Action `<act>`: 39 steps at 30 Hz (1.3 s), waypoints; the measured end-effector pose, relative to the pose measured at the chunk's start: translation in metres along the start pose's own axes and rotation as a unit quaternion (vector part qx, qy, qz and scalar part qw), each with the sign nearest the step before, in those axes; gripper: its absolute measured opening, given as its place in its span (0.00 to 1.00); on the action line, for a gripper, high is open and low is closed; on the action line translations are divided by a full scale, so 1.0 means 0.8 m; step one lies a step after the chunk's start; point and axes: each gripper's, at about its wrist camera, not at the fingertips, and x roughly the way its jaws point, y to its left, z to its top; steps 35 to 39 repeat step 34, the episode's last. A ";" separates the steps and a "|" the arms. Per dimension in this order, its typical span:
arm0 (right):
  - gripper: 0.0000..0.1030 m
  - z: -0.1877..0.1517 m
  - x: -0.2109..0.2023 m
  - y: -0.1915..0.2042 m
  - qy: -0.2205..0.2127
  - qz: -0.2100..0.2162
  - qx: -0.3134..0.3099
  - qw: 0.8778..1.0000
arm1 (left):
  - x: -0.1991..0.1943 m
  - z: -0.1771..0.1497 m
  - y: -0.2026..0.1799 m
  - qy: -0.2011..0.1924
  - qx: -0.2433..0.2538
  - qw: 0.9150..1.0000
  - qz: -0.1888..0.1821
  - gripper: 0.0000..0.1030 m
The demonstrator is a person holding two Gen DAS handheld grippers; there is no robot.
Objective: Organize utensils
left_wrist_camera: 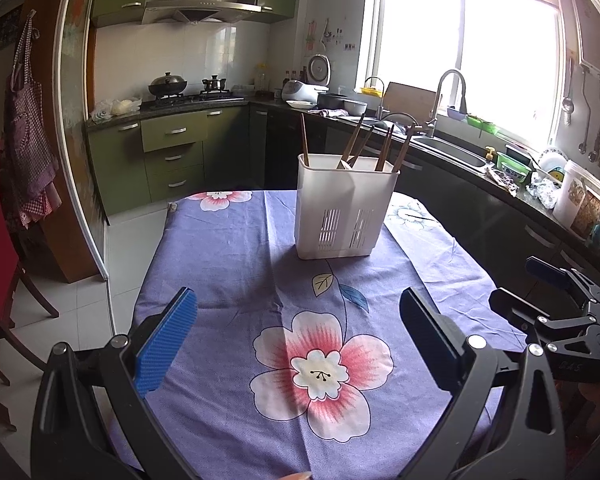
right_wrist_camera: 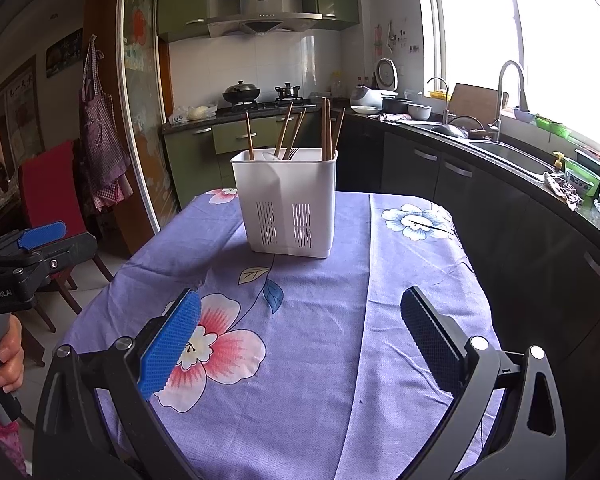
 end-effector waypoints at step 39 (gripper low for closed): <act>0.96 0.001 0.025 -0.018 0.017 -0.009 0.003 1.000 | 0.035 0.001 -0.004 0.017 0.028 0.999 0.017 0.94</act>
